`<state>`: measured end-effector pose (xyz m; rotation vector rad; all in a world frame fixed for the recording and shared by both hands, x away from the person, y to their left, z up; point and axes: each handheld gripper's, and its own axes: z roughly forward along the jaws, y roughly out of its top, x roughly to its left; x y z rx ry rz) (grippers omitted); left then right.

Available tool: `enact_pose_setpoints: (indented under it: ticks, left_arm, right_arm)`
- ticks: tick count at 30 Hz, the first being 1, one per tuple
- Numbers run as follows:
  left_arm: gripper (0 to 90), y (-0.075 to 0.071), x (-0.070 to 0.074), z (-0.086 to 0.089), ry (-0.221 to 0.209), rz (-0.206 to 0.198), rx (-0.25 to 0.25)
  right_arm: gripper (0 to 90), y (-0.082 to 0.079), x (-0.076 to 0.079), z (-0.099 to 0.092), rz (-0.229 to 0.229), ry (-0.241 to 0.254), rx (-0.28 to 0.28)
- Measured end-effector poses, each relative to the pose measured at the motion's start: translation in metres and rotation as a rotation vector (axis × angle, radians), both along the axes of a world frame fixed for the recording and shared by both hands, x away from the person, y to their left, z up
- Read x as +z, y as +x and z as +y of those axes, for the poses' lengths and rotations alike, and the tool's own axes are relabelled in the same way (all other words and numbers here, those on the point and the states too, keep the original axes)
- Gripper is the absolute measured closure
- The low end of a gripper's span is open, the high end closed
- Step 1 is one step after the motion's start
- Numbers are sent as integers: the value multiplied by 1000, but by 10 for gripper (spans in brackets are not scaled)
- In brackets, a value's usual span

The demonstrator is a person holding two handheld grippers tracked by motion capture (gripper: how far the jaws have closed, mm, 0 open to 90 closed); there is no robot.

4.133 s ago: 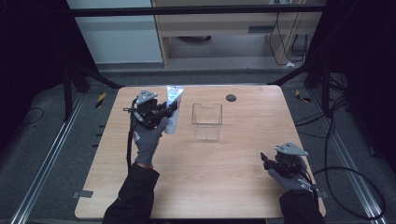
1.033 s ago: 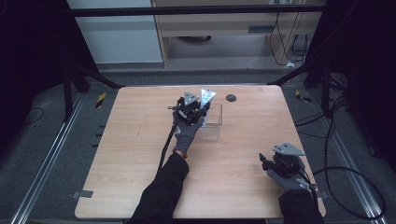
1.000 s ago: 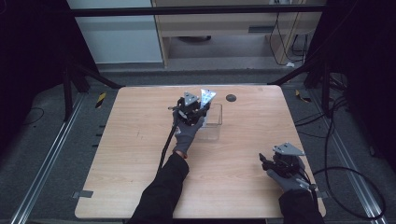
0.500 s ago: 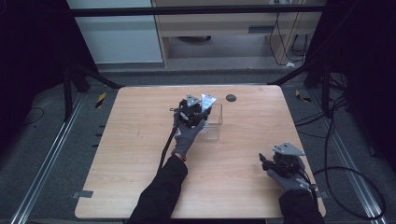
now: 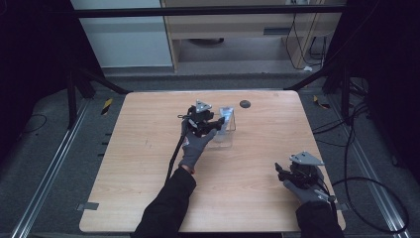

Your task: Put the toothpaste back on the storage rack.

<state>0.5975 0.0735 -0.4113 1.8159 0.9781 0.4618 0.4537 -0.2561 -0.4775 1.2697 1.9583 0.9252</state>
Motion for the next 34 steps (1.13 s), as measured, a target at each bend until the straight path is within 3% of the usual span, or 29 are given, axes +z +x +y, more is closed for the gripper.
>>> enact_pose_setpoints:
  ticks: [3,6,10,14,22,29,31,34]
  left_arm:
    - [397,-11,12,10,-31,-37,-37]
    - [368,-24,24,20,-33,-66,-76]
    - [337,-43,36,37,-18,-59,-106]
    - [327,-59,37,54,28,-47,-101]
    - [316,-88,19,94,80,-9,-56]
    - [308,-108,-7,129,131,48,-1]
    - [307,-114,-15,140,132,67,24]
    - [302,-122,-25,158,97,98,60]
  right_arm:
    - [303,0,0,0,-1,-2,-3]
    - [298,-1,0,0,-1,0,-8]
    - [286,-1,1,0,-8,0,-15]
    - [272,-2,2,-1,-13,2,-20]
    - [255,-3,2,-3,-17,8,-34]
    - [232,-4,2,-4,-18,10,-43]
    - [230,-4,2,-4,-16,12,-45]
    - [223,-4,2,-4,-9,12,-45]
